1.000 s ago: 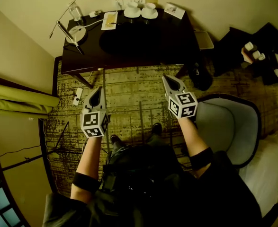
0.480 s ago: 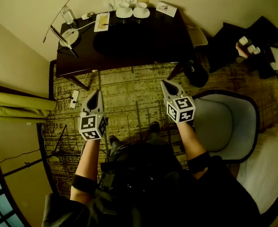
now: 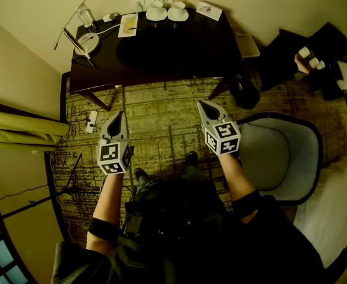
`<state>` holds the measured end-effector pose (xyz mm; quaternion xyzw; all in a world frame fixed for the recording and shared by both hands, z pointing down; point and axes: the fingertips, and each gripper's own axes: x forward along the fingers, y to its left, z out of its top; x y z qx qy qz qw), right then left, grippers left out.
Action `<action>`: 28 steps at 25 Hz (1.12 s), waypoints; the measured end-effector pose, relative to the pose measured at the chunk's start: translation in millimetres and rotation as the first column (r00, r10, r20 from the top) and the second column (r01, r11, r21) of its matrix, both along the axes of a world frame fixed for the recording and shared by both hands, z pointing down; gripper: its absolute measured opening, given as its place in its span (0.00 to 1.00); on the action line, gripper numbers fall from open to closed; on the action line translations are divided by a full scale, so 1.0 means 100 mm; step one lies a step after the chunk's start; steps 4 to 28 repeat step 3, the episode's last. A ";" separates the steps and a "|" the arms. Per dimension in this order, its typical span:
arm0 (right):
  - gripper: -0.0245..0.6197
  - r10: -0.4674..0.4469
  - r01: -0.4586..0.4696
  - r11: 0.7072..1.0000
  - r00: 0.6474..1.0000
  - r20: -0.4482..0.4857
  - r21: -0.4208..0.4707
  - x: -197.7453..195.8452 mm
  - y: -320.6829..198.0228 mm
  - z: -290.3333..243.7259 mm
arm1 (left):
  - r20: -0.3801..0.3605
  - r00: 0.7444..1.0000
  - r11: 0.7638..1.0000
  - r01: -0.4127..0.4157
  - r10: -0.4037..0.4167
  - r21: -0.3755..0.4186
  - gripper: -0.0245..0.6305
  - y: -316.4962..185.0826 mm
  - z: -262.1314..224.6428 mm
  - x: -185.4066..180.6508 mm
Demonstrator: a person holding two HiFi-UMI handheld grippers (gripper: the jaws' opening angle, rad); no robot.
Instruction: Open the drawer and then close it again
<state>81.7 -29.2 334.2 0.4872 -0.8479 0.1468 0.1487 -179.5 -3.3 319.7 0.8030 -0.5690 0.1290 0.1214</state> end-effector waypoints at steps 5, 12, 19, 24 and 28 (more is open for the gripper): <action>0.04 0.001 -0.001 1.000 1.000 0.000 -0.004 0.00 0.01 0.01 | -0.003 1.000 1.000 0.000 0.000 -0.006 0.04 0.01 0.01 -0.01; 0.04 0.001 -0.001 1.000 1.000 0.000 -0.004 0.00 0.01 0.01 | -0.003 1.000 1.000 0.000 0.000 -0.006 0.04 0.01 0.01 -0.01; 0.04 0.001 -0.001 1.000 1.000 0.000 -0.004 0.00 0.01 0.01 | -0.003 1.000 1.000 0.000 0.000 -0.006 0.04 0.01 0.01 -0.01; 0.04 0.001 -0.001 1.000 1.000 0.000 -0.004 0.00 0.01 0.01 | -0.003 1.000 1.000 0.000 0.000 -0.006 0.04 0.01 0.01 -0.01; 0.04 0.001 -0.001 1.000 1.000 0.000 -0.004 0.00 0.01 0.01 | -0.003 1.000 1.000 0.000 0.000 -0.006 0.04 0.01 0.01 -0.01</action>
